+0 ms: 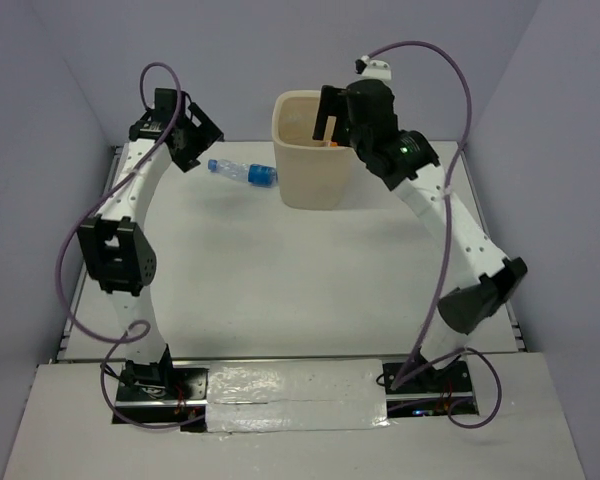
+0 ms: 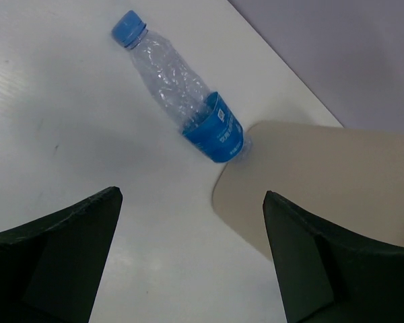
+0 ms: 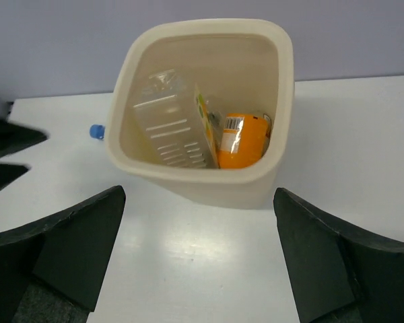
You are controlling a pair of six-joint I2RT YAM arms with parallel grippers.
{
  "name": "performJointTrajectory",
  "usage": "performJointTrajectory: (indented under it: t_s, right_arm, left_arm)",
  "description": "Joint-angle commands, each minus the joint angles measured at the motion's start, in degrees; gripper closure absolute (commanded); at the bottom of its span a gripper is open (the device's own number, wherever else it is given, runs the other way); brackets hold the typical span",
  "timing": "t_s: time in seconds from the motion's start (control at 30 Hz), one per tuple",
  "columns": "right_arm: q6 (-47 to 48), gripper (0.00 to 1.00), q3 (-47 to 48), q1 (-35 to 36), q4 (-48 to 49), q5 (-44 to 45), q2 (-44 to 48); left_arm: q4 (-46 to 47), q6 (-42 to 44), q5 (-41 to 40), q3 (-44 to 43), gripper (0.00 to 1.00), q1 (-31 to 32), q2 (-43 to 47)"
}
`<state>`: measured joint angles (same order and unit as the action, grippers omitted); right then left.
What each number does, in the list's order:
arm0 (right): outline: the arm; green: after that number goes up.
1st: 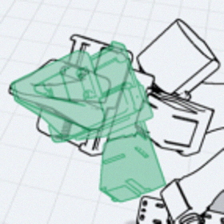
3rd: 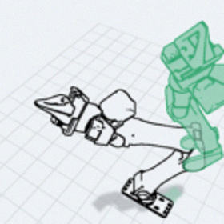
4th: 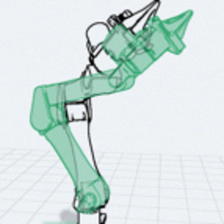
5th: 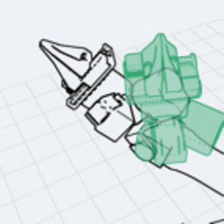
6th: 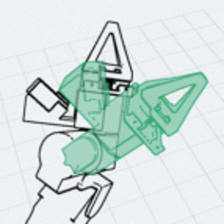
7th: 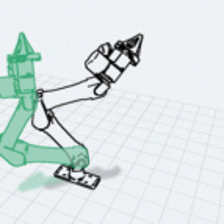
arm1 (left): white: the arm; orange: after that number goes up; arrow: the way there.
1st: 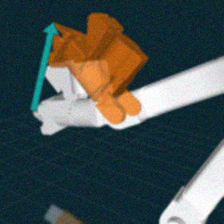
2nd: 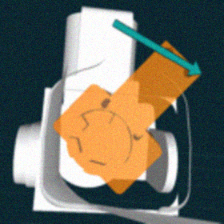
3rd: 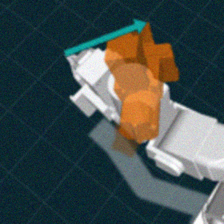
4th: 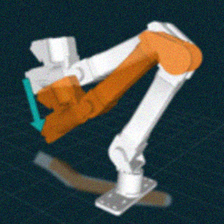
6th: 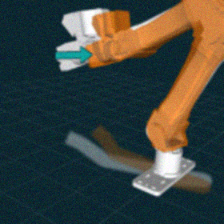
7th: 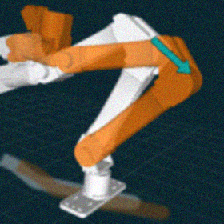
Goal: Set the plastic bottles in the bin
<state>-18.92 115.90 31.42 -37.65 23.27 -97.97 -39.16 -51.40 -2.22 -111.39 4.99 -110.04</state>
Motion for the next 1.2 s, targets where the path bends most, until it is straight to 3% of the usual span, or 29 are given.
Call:
performJointTrajectory:
  t_s: [0.0,0.1,0.43,0.77,1.17]
  right_arm:
    - [0.2,0.01,-4.9,0.7,3.2,1.0,10.4]
    - [-0.6,0.01,-9.6,0.7,1.6,1.6,14.3]
    - [-4.0,0.01,-19.7,0.5,-4.1,4.2,26.5]
    - [-6.2,0.0,-22.5,0.5,-8.7,3.5,29.2]
    - [-7.0,0.0,-24.7,0.5,-10.7,3.5,30.5]
  left_arm:
    - [-2.1,-5.0,2.8,-7.9,0.01,-0.4,-8.2]
    - [-1.5,-10.3,5.3,-14.5,0.01,-0.8,-16.1]
    - [5.5,-25.6,10.5,-20.3,0.01,-0.8,-29.3]
    - [6.1,-34.5,8.6,-21.5,0.01,1.7,-34.5]
    - [8.7,-38.1,6.0,-22.9,0.01,3.4,-38.9]
